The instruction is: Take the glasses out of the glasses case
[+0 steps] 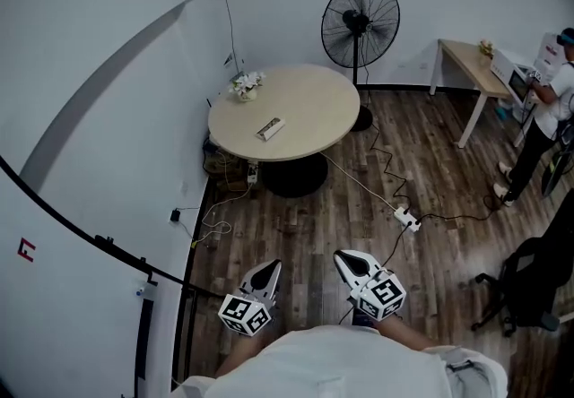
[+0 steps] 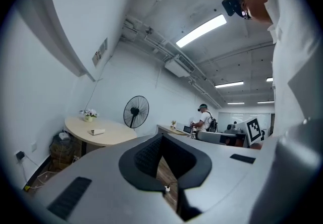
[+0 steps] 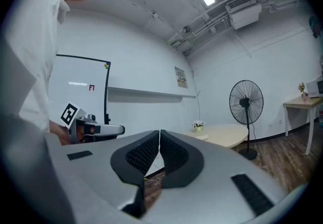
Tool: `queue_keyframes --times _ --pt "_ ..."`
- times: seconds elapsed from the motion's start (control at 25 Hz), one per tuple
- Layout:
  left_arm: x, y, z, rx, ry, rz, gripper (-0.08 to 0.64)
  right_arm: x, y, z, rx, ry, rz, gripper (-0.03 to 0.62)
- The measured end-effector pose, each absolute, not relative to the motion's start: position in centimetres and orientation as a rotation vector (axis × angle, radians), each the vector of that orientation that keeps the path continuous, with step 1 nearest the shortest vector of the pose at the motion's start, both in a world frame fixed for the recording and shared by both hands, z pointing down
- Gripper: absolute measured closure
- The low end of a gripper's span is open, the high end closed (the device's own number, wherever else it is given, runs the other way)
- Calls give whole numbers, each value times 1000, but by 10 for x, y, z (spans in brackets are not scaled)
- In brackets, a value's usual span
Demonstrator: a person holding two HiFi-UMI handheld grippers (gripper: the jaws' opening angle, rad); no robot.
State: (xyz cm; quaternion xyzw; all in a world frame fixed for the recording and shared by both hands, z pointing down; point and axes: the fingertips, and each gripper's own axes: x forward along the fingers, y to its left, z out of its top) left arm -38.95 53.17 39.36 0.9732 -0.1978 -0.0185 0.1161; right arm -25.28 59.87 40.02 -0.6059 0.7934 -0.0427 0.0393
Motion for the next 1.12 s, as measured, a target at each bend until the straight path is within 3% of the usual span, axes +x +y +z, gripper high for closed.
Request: queue_keyframes --times 0.72,1.12 --pt "-337 537 426 2777 -645 103 552 -186 607 426 -1856 2459 -202 568" --pt "-284 432 437 2748 -670 28 552 -123 522 431 -1918 2453 -259 568"
